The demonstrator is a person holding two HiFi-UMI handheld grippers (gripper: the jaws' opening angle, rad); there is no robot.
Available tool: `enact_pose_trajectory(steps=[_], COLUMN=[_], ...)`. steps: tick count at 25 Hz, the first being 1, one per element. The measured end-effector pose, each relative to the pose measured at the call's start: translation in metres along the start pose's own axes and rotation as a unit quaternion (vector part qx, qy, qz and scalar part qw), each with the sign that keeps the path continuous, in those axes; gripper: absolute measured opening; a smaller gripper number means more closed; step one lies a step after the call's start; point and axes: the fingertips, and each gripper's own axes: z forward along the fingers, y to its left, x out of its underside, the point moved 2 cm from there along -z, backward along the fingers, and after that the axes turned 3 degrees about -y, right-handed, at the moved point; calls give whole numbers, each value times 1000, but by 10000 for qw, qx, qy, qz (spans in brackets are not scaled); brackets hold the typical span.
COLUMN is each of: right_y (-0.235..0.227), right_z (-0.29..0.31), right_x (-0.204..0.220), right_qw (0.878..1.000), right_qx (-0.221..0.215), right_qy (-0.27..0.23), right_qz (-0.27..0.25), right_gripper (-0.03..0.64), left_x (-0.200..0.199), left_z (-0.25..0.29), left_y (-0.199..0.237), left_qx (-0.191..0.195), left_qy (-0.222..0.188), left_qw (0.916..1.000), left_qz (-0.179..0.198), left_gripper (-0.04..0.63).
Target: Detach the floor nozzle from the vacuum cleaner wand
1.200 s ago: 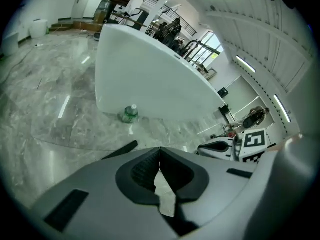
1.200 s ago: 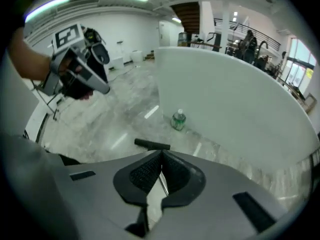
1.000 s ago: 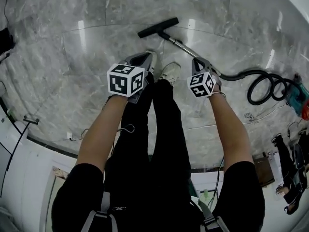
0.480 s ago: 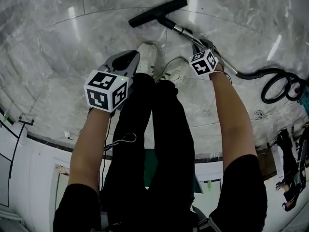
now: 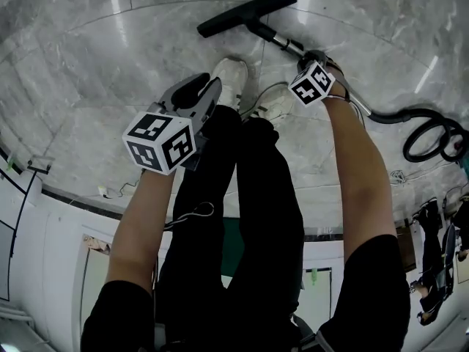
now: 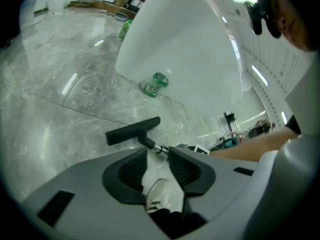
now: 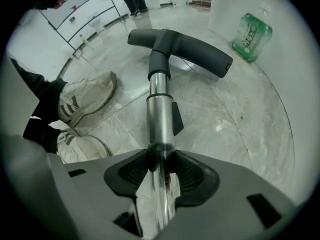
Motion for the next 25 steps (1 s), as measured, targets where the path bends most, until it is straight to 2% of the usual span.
enact_pose_trajectory(steps=[1,2,5,10,12,14,17,22,25], right_y=[3,6,12,33,44,52,58,76,89], right_z=[-10,-21,-60,-134,-162,-184,-207,-248,-266], right_x=[-6,-11,-30,-64,-75,-84,-88,-89,-90], right_qw=[9999,9996,9977,9886,9826,9760,9648,9344,9140], right_qx=[-70,-129,-302,-760,-982,-1217,-1707,-2817,-3449], right_qy=[-110,-232,-602,-1295,-1576,-1803,-1999,-2171,-2127], right_qz=[-6,-11,48,92,95,102,101,-207,-177], right_gripper=[172,172,172,172,172,172,171,169,166], left_x=[-6,-10,-19,-21,-25,-34,-48,-63,-64], left_z=[1,3,10,19,15,9,2,-12,-23], left_y=[-5,-10,-24,-42,-43,-43,-46,-56,-72], left_qx=[124,248,414,453,495,633,1062,1562,1920], left_qy=[-104,-174,-311,-395,-558,-843,-1287,-1664,-1663], left_qw=[9995,9983,9951,9954,9929,9863,9687,9577,9557], left_qz=[-268,-506,-836,-753,-926,-1268,-1836,-1755,-1484], left_gripper=[159,195,230,236,241,242,243,244,237])
